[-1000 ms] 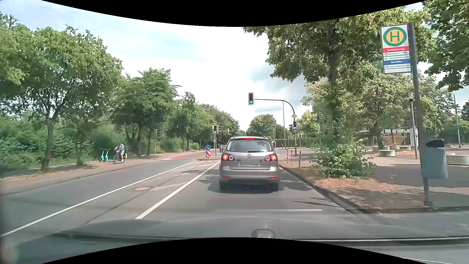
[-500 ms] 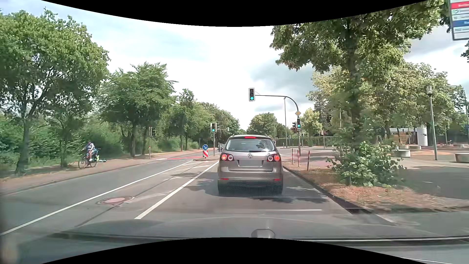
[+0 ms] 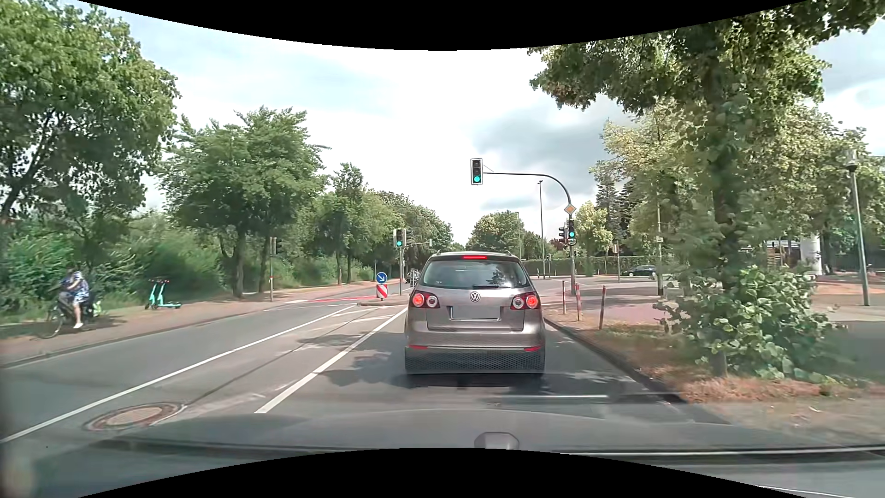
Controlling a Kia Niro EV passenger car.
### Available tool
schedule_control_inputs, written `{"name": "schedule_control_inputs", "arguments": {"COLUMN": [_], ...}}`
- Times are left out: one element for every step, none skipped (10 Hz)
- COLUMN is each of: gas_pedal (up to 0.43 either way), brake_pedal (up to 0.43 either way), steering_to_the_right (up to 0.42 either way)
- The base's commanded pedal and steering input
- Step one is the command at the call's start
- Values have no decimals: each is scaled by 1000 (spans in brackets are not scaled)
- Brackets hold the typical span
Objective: Follow the waypoints while adhering to traffic rules and regulations
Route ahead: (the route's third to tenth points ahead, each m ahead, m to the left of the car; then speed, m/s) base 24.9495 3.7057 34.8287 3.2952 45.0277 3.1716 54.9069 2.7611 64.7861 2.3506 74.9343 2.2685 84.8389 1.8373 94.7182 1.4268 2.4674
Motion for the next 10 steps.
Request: {"name": "schedule_control_inputs", "arguments": {"gas_pedal": [0, 0, 0, 0, 0, 0, 0, 0, 0, 0], "brake_pedal": [256, 256, 262, 280, 287, 287, 280, 262, 244, 244], "steering_to_the_right": [-5, -5, -5, -5, -5, -5, -5, -4, -4, -5]}}
